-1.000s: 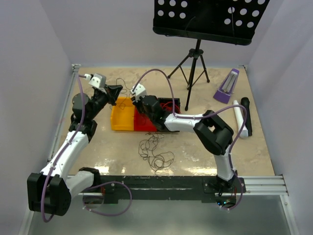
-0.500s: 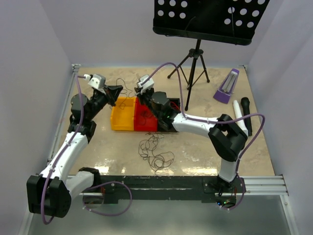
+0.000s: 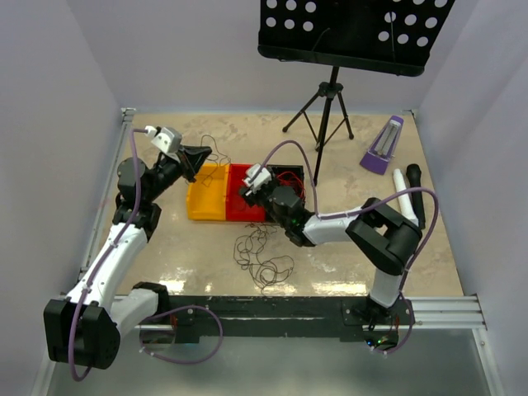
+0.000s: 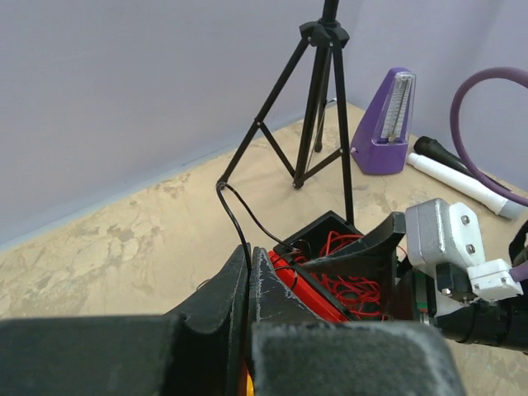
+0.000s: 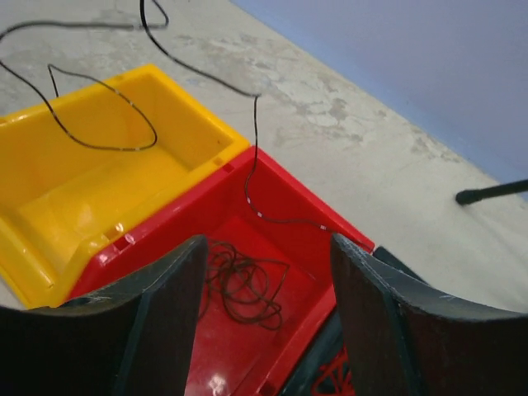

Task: Untangle the cables
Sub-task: Place the cable in the bin.

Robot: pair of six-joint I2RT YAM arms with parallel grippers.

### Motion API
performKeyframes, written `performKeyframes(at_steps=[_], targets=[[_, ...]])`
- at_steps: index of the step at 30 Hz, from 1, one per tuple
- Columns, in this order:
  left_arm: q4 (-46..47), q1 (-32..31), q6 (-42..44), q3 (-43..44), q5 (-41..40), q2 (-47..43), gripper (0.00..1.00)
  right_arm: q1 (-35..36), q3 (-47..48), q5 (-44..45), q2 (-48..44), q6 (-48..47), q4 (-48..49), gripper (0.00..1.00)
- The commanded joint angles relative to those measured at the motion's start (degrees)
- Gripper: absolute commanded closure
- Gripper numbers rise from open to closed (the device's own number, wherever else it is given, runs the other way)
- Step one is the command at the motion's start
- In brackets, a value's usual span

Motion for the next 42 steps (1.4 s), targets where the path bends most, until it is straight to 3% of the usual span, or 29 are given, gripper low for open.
performKeyframes(at_steps=[1,12,16,26,42], targets=[[0.9,0.4,1.0,2.6,3.5,-1.1,1.00,0.3,5.8,-2.8,1.5,-4.5,8.5,0.36],[1.4,0.4,0.4,2.6,4.8,-1.6,1.00,0.3,12.0,-8.0,7.1,-7.4,8.8,0.38],[1.8,0.4,0.1,2.9,5.0,-1.4,1.00,0.3,13.5,-8.9,8.7,-8.0,8.6,0.44],[4.6,0.4,-4.6,2.6,9.3,-1.3,1.00,0.3,18.4,-5.8,9.3,-11.0,11.8,0.99],[12.0,0.1,-8.0,6.8,11.0,3.0,1.00,0.3,16.5,-12.2,-1.4,-4.2,11.1,1.00]])
